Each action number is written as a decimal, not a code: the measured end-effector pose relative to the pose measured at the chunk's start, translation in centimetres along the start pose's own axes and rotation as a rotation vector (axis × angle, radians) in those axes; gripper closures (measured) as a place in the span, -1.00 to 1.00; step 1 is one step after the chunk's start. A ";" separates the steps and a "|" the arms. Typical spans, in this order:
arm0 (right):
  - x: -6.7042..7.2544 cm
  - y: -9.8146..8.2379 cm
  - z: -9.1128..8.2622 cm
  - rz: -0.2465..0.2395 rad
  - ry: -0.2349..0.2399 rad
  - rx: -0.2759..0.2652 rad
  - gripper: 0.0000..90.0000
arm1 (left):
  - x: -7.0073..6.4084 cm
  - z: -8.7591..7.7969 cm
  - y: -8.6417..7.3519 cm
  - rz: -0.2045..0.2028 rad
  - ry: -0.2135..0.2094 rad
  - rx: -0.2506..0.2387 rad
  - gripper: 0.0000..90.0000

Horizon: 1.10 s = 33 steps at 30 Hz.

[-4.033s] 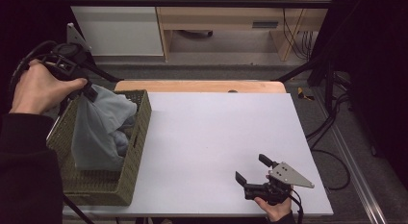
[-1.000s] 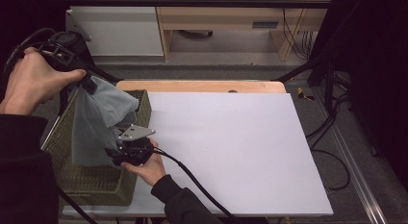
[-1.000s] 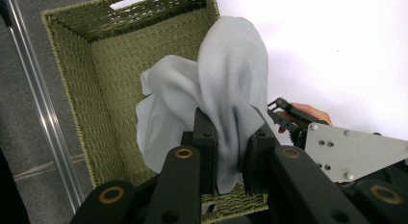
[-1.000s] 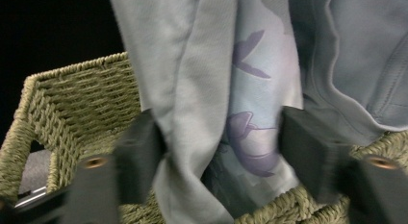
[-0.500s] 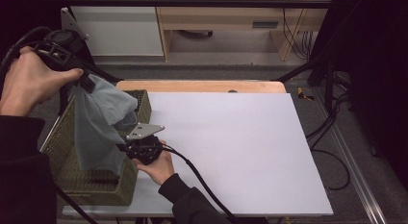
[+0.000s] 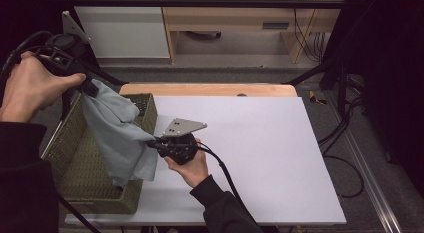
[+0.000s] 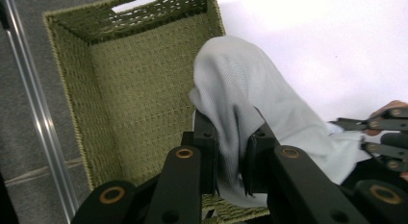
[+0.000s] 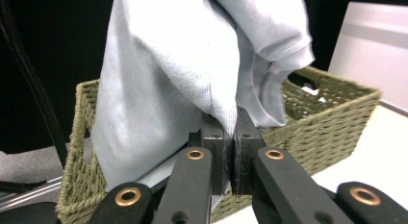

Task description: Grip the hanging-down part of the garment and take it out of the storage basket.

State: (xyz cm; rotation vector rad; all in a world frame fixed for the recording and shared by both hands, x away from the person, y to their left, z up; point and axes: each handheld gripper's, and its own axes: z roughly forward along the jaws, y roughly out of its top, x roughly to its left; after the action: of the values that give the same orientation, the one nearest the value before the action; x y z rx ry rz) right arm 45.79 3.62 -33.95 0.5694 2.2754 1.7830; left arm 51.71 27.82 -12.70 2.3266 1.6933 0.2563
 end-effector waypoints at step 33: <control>-1.3 5.0 -8.7 -0.049 -0.089 -0.136 0.94 | -2.8 0.3 1.3 0.049 -0.045 -0.007 0.75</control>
State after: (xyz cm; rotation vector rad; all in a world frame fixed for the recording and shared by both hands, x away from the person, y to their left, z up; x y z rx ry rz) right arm 44.55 -3.67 -27.06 0.5522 2.0725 1.8335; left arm 52.14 24.74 -12.56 2.3536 1.6134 0.2167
